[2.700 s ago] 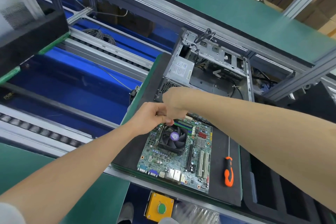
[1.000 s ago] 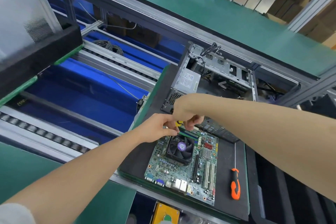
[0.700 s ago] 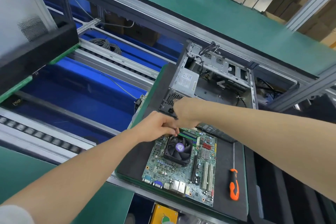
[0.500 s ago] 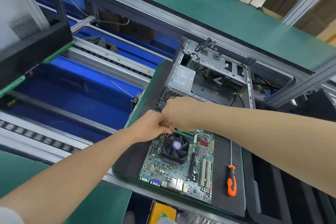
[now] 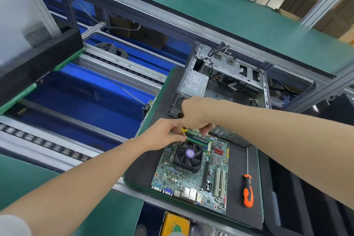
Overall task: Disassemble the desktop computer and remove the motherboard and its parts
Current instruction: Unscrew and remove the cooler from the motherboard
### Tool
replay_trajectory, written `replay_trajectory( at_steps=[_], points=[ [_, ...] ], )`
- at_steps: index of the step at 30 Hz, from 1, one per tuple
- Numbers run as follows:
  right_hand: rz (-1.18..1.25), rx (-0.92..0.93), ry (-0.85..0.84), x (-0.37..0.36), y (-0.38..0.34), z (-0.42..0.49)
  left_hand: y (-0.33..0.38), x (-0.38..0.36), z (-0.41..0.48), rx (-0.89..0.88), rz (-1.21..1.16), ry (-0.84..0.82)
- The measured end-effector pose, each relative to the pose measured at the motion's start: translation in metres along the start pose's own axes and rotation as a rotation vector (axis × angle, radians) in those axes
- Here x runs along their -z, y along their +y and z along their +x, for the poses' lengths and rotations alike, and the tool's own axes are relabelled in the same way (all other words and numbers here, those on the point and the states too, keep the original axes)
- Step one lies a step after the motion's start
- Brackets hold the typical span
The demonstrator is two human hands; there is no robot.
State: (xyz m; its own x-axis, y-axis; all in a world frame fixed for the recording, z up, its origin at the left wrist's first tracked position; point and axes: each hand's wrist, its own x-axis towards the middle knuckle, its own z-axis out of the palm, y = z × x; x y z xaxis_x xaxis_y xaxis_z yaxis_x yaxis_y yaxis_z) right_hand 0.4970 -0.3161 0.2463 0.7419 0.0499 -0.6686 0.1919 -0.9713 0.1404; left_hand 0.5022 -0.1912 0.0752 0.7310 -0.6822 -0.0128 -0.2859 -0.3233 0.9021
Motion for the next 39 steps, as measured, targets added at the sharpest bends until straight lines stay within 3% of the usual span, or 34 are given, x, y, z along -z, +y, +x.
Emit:
replay_trajectory(
  at_steps=[3, 6, 12, 16, 24, 26, 29, 32, 35, 39],
  points=[
    [0.235, -0.192, -0.263, 0.006, -0.004, 0.004, 0.007, 0.011, 0.003, 0.025, 0.002, -0.086],
    [0.351, -0.133, -0.256, 0.007, 0.000, 0.008, 0.006, 0.022, 0.006, 0.030, -0.040, -0.166],
    [-0.139, 0.060, -0.015, -0.003, 0.013, 0.006, 0.004, 0.002, 0.008, -0.011, 0.057, -0.036],
    [-0.373, 0.316, 0.152, -0.007, 0.007, 0.001, -0.001, -0.001, 0.011, 0.027, 0.087, 0.006],
    [-0.722, 0.713, 0.247, -0.006, -0.008, 0.009, -0.004, -0.012, -0.004, 0.138, -0.075, 0.115],
    [-0.677, 0.653, 0.254, -0.007, -0.001, 0.008, 0.001, -0.013, -0.003, 0.122, -0.028, 0.125],
    [-0.360, 0.335, 0.240, -0.010, 0.002, -0.001, 0.008, -0.010, -0.002, 0.041, 0.118, 0.080],
    [0.035, -0.031, 0.004, -0.007, -0.006, 0.001, 0.013, -0.007, -0.003, 0.030, 0.066, 0.044],
    [0.146, -0.136, -0.252, -0.003, -0.014, 0.007, 0.015, 0.002, -0.003, 0.029, 0.045, -0.046],
    [0.188, -0.125, -0.304, -0.001, -0.012, 0.015, 0.014, 0.017, -0.003, 0.029, -0.023, -0.184]
  ],
)
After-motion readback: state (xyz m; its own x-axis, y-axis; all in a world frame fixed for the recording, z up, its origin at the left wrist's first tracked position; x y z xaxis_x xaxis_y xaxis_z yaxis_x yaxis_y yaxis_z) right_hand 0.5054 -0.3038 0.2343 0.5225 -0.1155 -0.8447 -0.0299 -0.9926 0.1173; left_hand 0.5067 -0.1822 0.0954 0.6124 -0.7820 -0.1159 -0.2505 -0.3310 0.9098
